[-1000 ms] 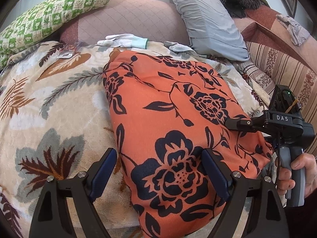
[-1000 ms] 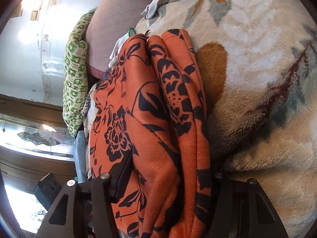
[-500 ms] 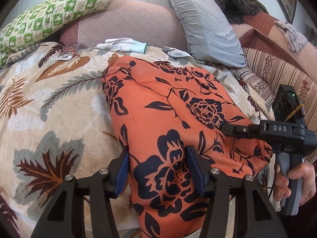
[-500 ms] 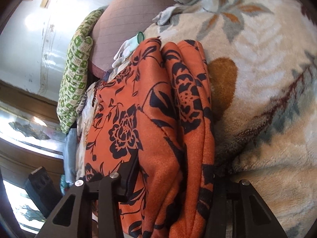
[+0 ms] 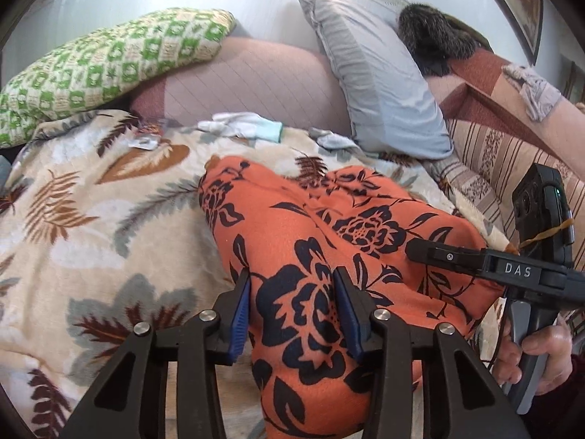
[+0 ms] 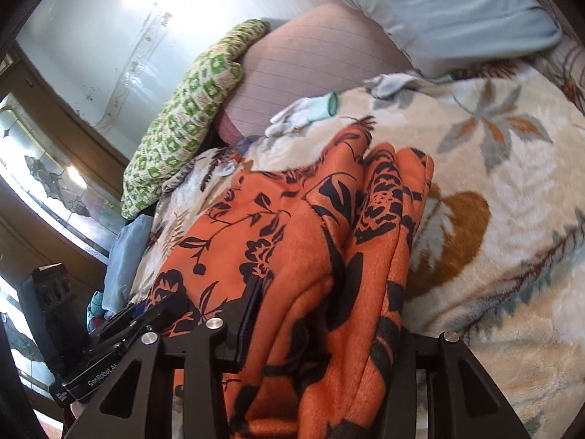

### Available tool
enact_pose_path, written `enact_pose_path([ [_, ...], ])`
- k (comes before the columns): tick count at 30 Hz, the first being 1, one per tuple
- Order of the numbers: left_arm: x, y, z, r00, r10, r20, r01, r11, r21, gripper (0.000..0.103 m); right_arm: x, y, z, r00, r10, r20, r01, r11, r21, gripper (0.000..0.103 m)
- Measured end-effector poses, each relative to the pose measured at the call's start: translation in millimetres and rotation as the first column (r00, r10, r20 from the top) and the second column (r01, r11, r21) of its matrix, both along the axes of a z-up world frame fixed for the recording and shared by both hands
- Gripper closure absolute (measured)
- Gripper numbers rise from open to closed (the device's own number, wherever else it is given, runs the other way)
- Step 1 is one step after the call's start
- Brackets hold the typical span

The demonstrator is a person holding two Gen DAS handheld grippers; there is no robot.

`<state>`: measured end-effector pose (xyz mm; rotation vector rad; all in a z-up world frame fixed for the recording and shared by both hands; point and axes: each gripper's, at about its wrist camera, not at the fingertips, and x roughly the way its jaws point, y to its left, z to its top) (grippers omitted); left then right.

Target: Fold small clothes

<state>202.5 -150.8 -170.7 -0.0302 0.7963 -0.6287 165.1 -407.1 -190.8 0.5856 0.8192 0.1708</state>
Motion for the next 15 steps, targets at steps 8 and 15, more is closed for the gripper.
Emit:
enact_pose_path([
  [8,-2,36,18,0.997,0.071,0.041,-0.071,0.997,-0.002,0.059,11,52,17,0.991,0.105,0.082,-0.098,0.991,-0.091,0.058],
  [15,2,60,17,0.992,0.114,0.045,-0.115,0.993,0.025,0.060,18,82,12,0.984,0.149,0.098,-0.138,0.984,-0.108,0.058],
])
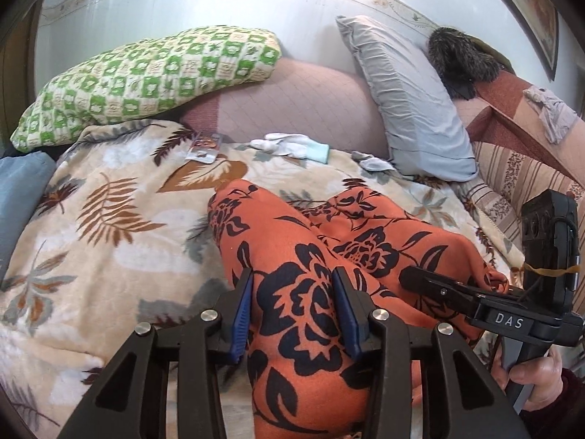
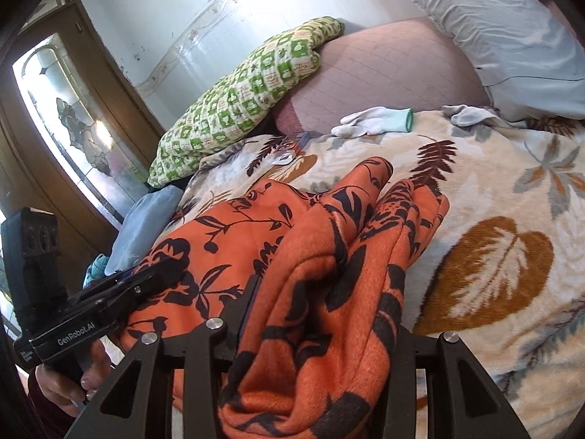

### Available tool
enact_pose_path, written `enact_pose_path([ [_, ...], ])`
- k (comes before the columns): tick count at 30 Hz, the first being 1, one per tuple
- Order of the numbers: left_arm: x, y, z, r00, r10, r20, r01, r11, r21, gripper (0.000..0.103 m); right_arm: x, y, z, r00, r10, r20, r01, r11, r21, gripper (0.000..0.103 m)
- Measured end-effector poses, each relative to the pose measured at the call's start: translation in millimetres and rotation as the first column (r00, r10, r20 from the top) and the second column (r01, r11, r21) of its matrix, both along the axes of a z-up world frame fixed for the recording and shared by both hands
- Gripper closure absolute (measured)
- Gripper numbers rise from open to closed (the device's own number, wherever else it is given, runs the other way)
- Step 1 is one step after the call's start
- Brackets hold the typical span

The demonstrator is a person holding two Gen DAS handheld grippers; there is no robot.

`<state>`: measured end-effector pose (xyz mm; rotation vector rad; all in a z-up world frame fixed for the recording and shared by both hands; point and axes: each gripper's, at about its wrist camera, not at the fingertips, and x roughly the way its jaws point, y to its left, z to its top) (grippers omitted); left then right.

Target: Fold small clothes

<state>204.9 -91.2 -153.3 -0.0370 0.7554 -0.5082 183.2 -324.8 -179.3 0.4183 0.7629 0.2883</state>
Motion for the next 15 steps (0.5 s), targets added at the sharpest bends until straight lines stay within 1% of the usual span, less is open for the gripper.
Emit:
enact_pose_path([
  [4,-1,10,-2,1.000,0.012,0.004,-0.012,1.000,0.019,0.064,2,11,-4,1.000,0.026,-0.012,-0.025,1.000,0.014,0.058],
  [7,-5,15,-5,1.000,0.015,0.002,-0.015,0.999,0.035,0.066,3,18,-12,0.998,0.052,-0.046,-0.050,0.998,0.045,0.058],
  [8,-8,16,-6,1.000,-0.008,0.006,0.008,1.000,0.029,0.077,3,20,-16,0.996,0.063,-0.060,-0.060,0.997,0.051,0.058],
  [9,-10,15,-7,0.999,-0.039,0.001,0.039,0.999,0.027,0.082,2,23,-20,0.994,0.075,-0.076,-0.070,0.996,0.059,0.058],
  [10,-12,12,-9,0.998,-0.058,-0.003,0.058,0.997,0.044,0.083,2,26,-24,0.992,0.084,-0.091,-0.078,0.994,0.070,0.058],
  [11,-14,9,-13,0.998,-0.059,0.000,0.059,0.995,0.079,0.082,2,28,-29,0.991,0.086,-0.106,-0.079,0.994,0.076,0.058],
  [13,-13,3,-23,0.999,-0.043,-0.014,0.045,0.988,0.146,0.082,3,30,-38,0.987,0.067,-0.144,-0.060,0.997,0.054,0.058],
  [14,-10,4,-28,0.999,-0.030,-0.037,0.036,0.987,0.156,0.082,4,28,-41,0.985,0.056,-0.163,-0.047,0.997,0.056,0.058],
  [15,-7,5,-30,0.998,-0.022,-0.058,0.030,0.989,0.142,0.083,5,24,-47,0.981,0.044,-0.189,-0.031,0.997,0.069,0.058],
])
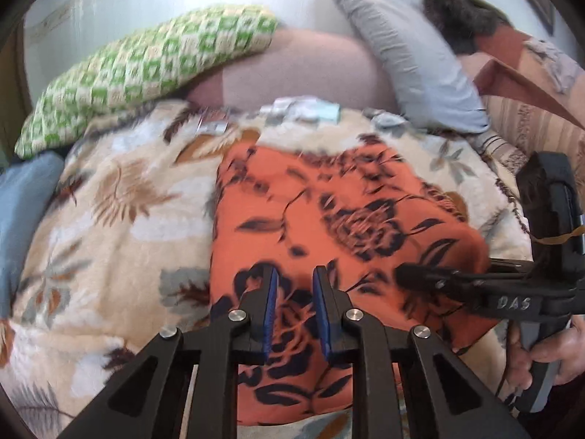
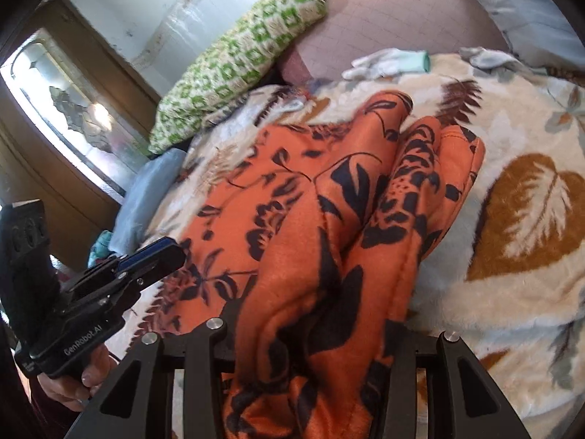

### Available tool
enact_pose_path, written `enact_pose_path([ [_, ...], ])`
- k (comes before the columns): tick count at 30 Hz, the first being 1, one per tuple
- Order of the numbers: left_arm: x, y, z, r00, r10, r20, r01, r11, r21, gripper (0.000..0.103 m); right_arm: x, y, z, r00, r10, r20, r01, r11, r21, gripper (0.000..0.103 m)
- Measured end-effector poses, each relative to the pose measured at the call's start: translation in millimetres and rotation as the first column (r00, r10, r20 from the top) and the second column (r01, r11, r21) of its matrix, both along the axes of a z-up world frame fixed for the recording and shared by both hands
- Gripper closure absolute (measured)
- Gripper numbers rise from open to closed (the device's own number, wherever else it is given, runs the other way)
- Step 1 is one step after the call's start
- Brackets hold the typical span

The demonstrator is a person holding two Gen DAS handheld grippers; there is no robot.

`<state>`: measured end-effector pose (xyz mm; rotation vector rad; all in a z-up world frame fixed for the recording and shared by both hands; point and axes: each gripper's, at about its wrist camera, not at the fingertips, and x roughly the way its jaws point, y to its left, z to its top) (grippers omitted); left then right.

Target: Fold small clothes

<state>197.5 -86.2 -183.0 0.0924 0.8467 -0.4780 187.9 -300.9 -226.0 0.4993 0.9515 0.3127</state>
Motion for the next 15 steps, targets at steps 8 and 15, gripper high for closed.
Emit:
enact_pose_path([
  [8,22,10,-6,0.997,0.076,-0.002,-0.076,0.997,0.003,0.083,8,-19,-34,0.993,-0.030,-0.114,0.041,0.995,0.092,0.049],
  [15,13,-17,-27,0.995,0.025,0.100,-0.049,0.969,0.243,0.081,2,-17,-33,0.995,-0.040,-0.093,0.046,0.997,0.067,0.047],
])
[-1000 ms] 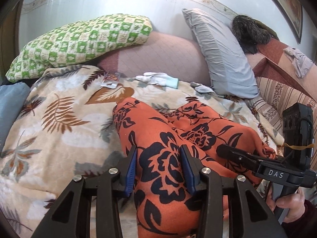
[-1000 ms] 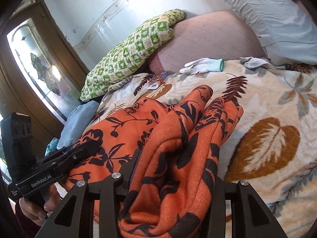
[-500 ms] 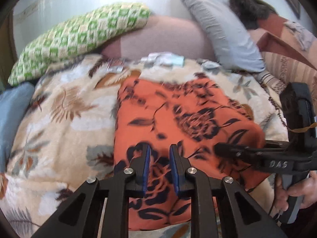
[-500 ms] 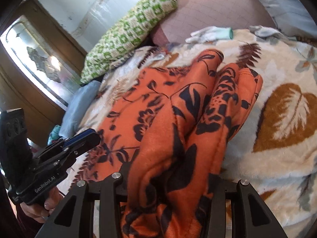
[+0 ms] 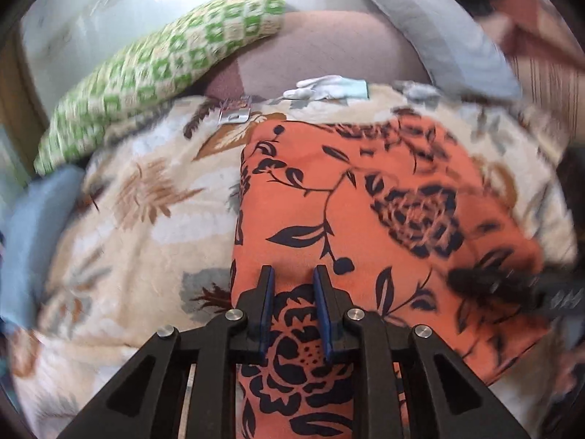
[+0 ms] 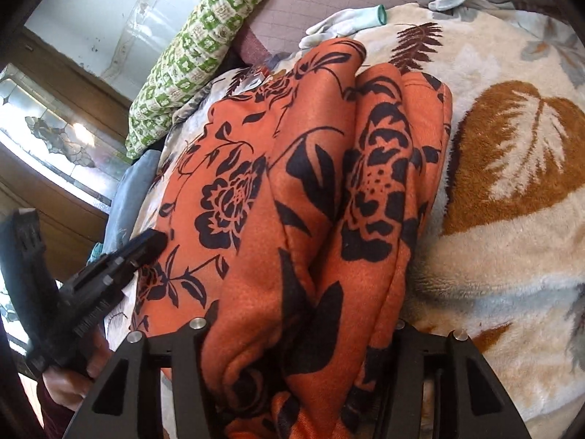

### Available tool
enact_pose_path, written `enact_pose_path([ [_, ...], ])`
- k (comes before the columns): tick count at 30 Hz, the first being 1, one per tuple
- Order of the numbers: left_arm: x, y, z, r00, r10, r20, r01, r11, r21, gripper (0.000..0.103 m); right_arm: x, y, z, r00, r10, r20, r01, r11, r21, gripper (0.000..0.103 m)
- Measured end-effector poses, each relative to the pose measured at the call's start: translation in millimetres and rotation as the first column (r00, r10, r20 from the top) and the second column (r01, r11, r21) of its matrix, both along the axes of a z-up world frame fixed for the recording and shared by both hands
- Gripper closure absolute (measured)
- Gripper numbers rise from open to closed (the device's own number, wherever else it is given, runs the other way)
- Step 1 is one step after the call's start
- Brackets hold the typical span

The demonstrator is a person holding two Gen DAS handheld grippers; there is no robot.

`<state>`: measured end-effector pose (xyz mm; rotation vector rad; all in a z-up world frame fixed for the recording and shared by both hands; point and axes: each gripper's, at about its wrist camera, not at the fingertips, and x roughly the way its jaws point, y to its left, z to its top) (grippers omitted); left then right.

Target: Fold small clothes

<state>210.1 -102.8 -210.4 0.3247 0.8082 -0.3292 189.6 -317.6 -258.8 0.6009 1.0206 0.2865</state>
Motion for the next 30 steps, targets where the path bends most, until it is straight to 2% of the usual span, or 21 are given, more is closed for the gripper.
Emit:
enact_pose_path([
  [3,-4,1,0,1.000,-0.012,0.016,0.012,1.000,0.014,0.081,0,1,6,0.998,-0.002,-0.056,0.002,1.000,-0.003,0.043],
  [5,-1,10,5,1.000,-0.004,-0.014,0.004,0.999,-0.049,0.080,-1,1,12,0.995,-0.008,-0.102,0.006,1.000,-0.018,0.042],
  [8,2,29,18,0.998,0.017,-0.065,-0.028,0.984,-0.175,0.077,-4,-2,33,0.989,-0.031,-0.144,0.019,0.996,-0.087,0.041],
  [10,-2,41,29,0.998,0.038,-0.056,-0.049,0.976,-0.211,0.073,-8,-6,53,0.991,-0.058,-0.117,0.043,0.991,-0.125,0.041],
  [12,-8,53,42,0.998,0.057,-0.012,-0.058,0.970,-0.237,0.068,-11,-13,79,0.994,-0.087,-0.070,0.077,0.987,-0.138,0.041],
  [14,-13,64,54,0.996,0.079,0.035,-0.067,0.961,-0.270,0.056,-12,-15,108,0.992,-0.123,-0.014,0.119,0.978,-0.173,0.041],
  [16,-20,74,65,0.993,0.091,0.078,-0.063,0.951,-0.302,0.047,-8,-9,132,0.991,-0.129,0.031,0.133,0.967,-0.216,0.040],
  [20,-29,74,73,0.991,0.055,0.119,-0.018,0.955,-0.297,0.037,9,19,162,0.989,-0.113,0.091,0.135,0.944,-0.300,0.041],
  [21,-28,72,72,0.993,0.044,0.113,-0.009,0.956,-0.294,0.037,13,26,162,0.991,-0.100,0.091,0.123,0.945,-0.303,0.041],
  [24,-23,64,60,0.998,0.015,0.060,0.002,0.961,-0.276,0.037,39,51,149,0.997,-0.056,0.053,0.071,0.939,-0.337,0.059],
  [28,-12,53,41,1.000,-0.009,-0.020,0.004,0.969,-0.248,0.037,68,61,112,0.997,-0.062,-0.038,0.047,0.946,-0.321,0.060],
  [30,-8,44,29,0.998,-0.016,-0.058,0.006,0.984,-0.176,0.037,80,61,91,0.995,-0.056,-0.080,0.026,0.944,-0.330,0.060],
])
